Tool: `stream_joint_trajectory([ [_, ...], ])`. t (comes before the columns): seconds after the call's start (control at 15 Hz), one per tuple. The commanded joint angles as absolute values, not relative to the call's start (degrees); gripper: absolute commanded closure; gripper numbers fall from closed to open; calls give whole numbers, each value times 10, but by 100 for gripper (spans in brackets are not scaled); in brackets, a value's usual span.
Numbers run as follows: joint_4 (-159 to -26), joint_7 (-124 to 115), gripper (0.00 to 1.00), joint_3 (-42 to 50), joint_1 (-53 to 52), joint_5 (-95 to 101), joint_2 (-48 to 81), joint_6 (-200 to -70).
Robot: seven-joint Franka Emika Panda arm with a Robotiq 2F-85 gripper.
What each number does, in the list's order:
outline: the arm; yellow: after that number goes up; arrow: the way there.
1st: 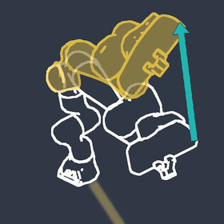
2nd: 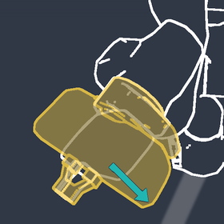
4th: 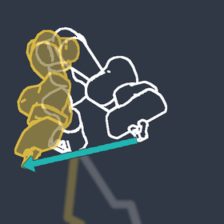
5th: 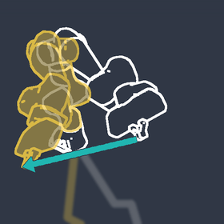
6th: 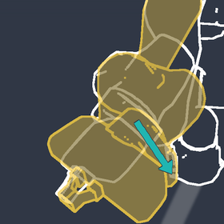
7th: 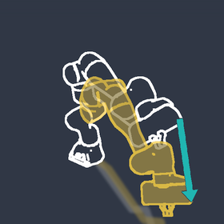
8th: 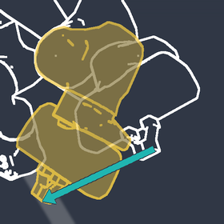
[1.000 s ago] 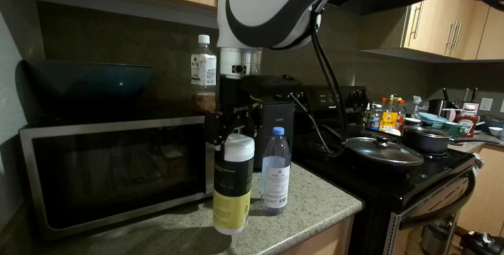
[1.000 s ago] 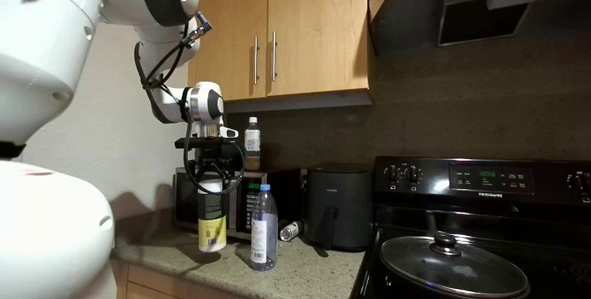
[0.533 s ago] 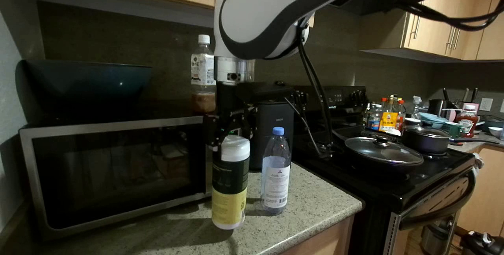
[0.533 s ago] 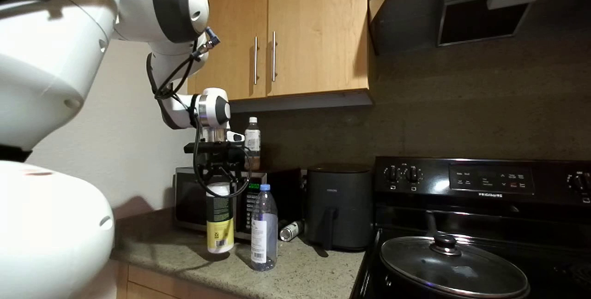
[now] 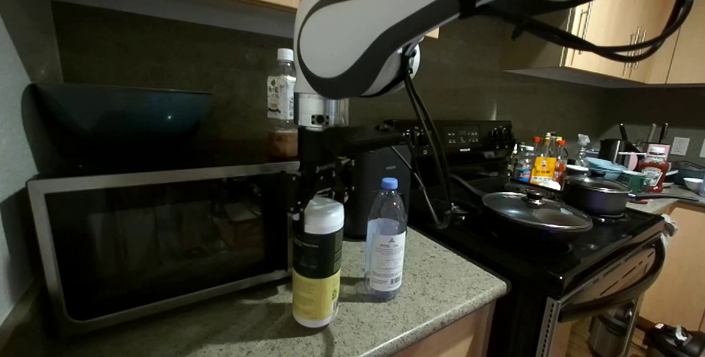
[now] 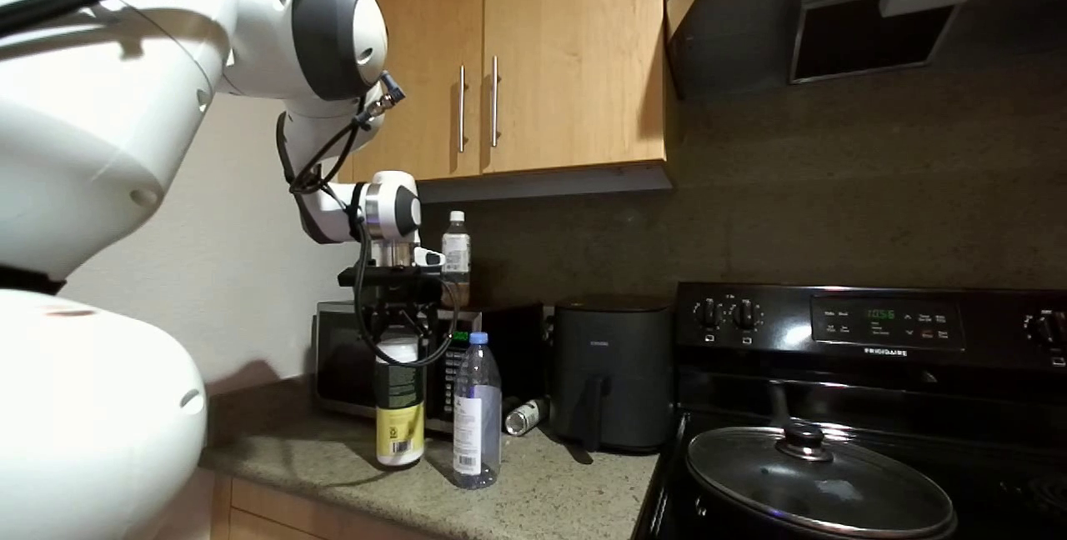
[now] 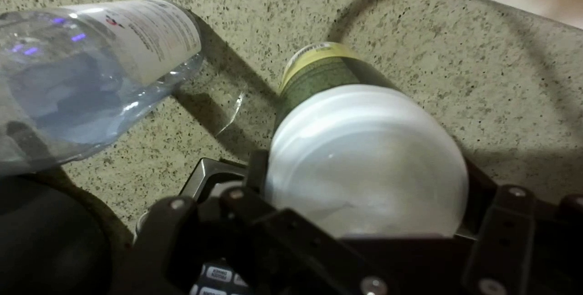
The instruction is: Swap around the green bottle and the water bottle
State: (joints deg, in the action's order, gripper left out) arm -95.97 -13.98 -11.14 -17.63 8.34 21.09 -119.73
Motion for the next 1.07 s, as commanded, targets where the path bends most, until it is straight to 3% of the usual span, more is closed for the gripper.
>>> stream_joint_trajectory([
  [0.0,-942,-132,30,-108,-182,78,222,-1185],
  [0.07,-940,-134,2,-108,-182,77,225,-1183],
  [1.0,-924,-152,0,-104,-200,104,182,-1118],
])
